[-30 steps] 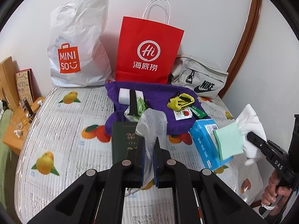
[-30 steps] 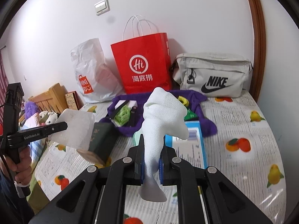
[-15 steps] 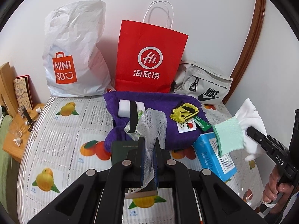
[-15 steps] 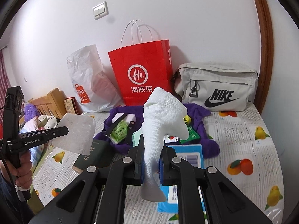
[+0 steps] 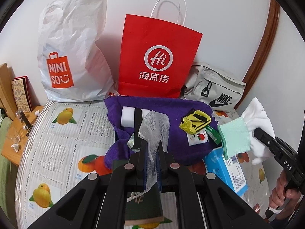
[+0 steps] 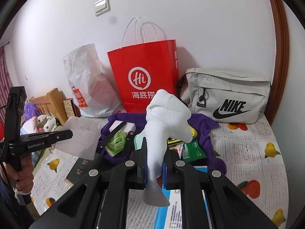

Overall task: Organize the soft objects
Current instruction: 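Lift and carry the mesh pouch and the sock toward the purple towel, then lower the pouch onto the towel and open the left tool while the right tool releases the sock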

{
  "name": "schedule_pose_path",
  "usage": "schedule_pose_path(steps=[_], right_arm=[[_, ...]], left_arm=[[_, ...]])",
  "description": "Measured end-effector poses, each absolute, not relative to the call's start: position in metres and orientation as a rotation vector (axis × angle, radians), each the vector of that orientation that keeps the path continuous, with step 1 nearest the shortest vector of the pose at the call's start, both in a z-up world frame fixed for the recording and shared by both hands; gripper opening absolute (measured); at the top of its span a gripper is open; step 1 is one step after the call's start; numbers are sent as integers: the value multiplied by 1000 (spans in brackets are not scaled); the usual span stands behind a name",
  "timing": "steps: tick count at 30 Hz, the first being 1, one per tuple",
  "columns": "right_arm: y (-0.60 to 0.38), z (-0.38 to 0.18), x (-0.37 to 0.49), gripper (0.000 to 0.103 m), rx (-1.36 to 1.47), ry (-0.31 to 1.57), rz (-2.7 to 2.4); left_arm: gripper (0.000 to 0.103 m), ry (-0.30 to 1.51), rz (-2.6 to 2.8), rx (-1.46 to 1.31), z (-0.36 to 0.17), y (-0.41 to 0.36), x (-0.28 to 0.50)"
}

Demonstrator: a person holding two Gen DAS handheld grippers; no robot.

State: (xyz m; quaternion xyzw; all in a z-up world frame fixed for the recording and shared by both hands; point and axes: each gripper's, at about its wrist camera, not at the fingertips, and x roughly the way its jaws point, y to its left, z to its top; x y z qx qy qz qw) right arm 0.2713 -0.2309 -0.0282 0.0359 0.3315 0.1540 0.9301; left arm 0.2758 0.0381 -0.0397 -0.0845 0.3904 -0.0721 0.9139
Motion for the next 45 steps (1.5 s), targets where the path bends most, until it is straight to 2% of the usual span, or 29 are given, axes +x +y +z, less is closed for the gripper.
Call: schedule_pose_path(steps=[15,24,45], right_arm=[[-225,-34,356,11,93,728,308],[-214,-64,397,12,117,815,324],[-214,-102,412,12,133,963,407]], left_arm=[[8,820,-181,-135,-39,8,353],[8,867,-222,-151,-62,-5,395],[8,922,-234,-103,-83,-15,407]])
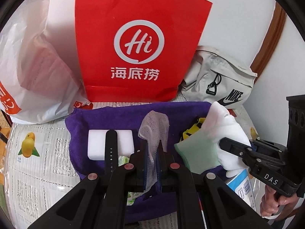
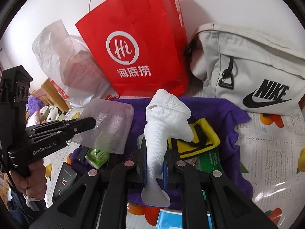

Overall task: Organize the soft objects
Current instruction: 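Lower the pouch onto the towel and open the left tool while the right tool releases the sock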

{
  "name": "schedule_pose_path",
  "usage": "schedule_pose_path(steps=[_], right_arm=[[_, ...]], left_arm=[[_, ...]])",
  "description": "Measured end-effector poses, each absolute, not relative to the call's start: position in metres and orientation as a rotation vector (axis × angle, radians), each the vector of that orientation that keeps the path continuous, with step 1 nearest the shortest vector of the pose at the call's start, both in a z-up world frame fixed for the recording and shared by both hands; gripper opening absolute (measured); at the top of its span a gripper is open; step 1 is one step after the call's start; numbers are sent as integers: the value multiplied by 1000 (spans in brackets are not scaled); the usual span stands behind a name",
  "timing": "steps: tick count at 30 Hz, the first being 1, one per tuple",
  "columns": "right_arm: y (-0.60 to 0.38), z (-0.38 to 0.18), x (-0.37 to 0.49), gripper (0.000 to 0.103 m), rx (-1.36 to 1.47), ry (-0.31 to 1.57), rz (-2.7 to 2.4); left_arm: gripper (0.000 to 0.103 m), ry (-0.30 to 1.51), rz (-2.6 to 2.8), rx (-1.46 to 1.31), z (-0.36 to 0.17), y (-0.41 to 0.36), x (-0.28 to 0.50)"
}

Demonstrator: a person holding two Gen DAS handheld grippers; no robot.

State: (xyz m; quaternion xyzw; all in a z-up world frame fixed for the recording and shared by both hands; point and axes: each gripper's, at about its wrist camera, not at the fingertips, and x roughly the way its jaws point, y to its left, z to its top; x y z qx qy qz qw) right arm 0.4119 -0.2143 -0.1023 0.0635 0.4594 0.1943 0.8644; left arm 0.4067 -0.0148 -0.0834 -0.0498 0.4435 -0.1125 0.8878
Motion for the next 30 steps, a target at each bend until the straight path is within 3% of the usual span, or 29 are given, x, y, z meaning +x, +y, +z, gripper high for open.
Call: schedule_pose_path(steps=[26,30], right_arm=[[-215,-129,425,23,110,1049,371],[-217,-132,426,35,98,1056,350]], left_arm=[[8,995,-247,-71,-99,-26,412],[10,1012,-248,-64,-104,-28,415]])
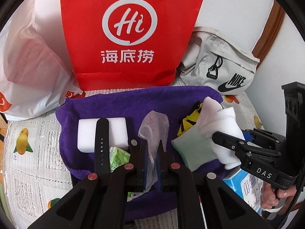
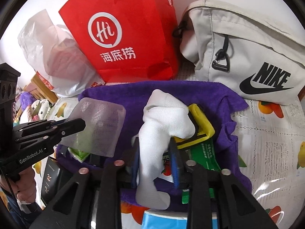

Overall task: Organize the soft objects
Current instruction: 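Lower the pouch onto the towel and open the left tool while the right tool releases the sock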

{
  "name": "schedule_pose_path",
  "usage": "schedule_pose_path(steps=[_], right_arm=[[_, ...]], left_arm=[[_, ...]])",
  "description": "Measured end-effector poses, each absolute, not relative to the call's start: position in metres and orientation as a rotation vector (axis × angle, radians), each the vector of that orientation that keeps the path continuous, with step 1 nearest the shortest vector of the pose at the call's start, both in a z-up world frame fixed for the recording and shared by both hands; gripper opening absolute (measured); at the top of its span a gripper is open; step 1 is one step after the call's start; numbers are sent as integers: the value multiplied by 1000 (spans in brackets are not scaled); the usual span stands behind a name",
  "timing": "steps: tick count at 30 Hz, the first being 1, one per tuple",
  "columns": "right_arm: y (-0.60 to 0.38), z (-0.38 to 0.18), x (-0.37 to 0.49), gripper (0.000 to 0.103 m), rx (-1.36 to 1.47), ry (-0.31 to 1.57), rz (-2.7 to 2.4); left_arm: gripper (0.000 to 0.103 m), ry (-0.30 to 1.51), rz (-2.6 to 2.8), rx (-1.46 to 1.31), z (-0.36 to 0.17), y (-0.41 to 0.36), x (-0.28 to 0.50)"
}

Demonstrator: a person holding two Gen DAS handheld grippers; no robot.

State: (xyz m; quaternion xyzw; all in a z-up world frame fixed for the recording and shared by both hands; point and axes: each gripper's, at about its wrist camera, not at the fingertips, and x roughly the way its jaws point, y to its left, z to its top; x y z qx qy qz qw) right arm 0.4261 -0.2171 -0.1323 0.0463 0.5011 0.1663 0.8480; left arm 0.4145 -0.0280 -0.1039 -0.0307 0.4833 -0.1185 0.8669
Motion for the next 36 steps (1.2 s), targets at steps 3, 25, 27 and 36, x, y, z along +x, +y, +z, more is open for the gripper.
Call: schedule_pose_path(steps=[3,25,27,36], right_arm=[[-216,-132,425,48,66,1049,345],[-237,-98,414,67,57,910,232],[-237,-96,412,67,55,904,232],[-234,-86,407,84,57,871,199]], left_arm=[[10,1025,-245,-58,-108,-29,416],[55,1036,-141,-54,-106,-15,421],[59,1034,-119,-51,-104,-13,421],[75,989,-79,-8,-81,-15,411]])
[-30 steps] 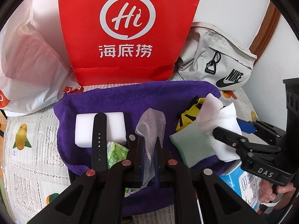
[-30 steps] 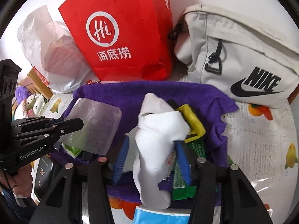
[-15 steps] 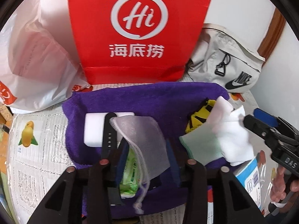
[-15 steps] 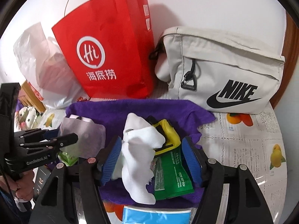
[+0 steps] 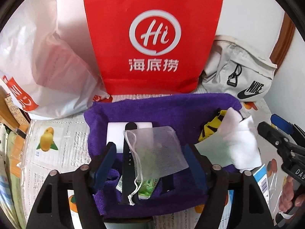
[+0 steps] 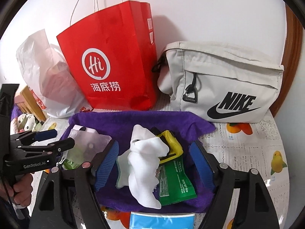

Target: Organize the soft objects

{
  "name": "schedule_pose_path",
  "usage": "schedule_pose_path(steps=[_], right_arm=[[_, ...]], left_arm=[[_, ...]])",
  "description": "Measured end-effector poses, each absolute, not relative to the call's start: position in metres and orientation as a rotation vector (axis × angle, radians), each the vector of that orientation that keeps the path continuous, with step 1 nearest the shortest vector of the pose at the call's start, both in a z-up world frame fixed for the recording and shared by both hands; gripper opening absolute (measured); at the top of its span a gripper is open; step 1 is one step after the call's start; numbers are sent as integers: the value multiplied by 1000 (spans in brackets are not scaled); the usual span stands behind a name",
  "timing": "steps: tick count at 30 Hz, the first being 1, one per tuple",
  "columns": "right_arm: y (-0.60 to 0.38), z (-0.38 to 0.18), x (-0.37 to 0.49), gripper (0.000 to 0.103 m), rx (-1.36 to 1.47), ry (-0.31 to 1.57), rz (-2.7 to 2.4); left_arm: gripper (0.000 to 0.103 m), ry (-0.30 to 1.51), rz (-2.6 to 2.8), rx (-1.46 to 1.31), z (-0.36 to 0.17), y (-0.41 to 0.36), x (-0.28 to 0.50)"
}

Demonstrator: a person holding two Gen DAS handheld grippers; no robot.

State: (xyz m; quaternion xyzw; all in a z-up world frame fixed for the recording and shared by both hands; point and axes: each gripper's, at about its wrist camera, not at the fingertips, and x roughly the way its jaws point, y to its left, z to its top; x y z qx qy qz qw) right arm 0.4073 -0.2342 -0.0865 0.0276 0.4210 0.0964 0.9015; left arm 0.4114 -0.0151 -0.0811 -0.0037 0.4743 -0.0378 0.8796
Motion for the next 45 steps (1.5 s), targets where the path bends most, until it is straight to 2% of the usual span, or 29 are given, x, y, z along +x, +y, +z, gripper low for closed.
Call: schedule_pose_path(steps=[2,6,13,21,24,31,34,45], right_arm=[[-233,-85,405,89,54,872,182],[-227,-78,399,89,58,889,195],[-218,-65,360,92,15,903,183],[-225,-48,287,93,49,895,142],[-225,-33,252,98,25,872,113],[-229,-7,175,99,44,829,91],[-230,-2,149,99,47,822,93],[-237,3,82,99,66,793,91]], left_arm=[[76,973,-72,-1,-73,-15,408],[82,934,-72,-5,-56,-15,396],[83,919,-83,-43,-44,-10,357],[83,880,-73,-70,-19,-9,283],[83,845,-69,-85,-7,-10,250],[83,771,-48,-74,15,-11,165],[92,756,-51,-81,16,-13,137],[98,722,-73,-32,17,-40,71]])
